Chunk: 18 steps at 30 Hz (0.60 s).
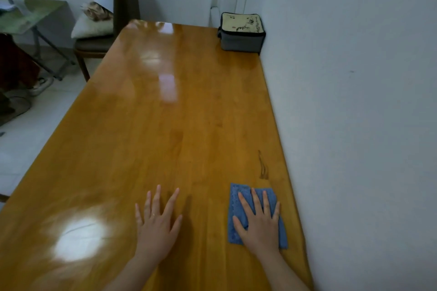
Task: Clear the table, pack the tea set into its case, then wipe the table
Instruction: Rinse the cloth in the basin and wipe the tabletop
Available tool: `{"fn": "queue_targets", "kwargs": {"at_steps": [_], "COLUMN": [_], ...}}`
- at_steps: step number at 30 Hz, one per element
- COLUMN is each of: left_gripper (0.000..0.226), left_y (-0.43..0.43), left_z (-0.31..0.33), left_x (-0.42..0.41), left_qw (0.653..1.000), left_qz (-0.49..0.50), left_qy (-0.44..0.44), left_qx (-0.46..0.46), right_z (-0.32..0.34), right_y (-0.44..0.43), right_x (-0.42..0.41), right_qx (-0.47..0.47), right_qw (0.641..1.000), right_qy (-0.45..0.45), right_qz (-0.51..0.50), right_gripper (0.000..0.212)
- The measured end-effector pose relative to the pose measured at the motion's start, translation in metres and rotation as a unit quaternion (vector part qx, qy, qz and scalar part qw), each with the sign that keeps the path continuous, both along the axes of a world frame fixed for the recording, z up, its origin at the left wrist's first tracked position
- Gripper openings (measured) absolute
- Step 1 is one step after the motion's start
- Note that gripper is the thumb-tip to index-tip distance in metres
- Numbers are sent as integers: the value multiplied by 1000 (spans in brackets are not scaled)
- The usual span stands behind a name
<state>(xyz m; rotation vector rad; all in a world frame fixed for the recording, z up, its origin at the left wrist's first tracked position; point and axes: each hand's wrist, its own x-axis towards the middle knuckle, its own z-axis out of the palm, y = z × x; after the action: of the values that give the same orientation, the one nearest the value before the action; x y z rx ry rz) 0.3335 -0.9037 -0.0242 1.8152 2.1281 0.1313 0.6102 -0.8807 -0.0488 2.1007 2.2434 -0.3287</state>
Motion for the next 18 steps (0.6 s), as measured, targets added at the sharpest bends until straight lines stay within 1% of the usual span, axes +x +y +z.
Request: {"fn": "queue_targets", "kwargs": {"at_steps": [4, 8, 10, 15, 18], "left_gripper": [64, 61, 60, 60, 59], "left_y": [-2, 6, 11, 20, 19], "left_z": [3, 9, 10, 10, 8], "left_x": [-1, -5, -10, -20, -25], "left_qw": [999, 998, 998, 998, 997], "left_qz": [-38, -37, -41, -32, -38], "left_qy": [-13, -15, -5, 7, 8], "left_qx": [16, 41, 56, 56, 61], "right_z": [-1, 1, 3, 1, 0], "right_y": [25, 68, 86, 133, 165], "right_x": [2, 9, 11, 16, 17], "right_qx": [15, 24, 19, 23, 29], "right_qw": [999, 996, 996, 996, 998], "right_qy": [-6, -21, -25, -27, -12], "right_qz": [-39, -84, -79, -77, -58], "right_gripper": [67, 73, 77, 73, 76]}}
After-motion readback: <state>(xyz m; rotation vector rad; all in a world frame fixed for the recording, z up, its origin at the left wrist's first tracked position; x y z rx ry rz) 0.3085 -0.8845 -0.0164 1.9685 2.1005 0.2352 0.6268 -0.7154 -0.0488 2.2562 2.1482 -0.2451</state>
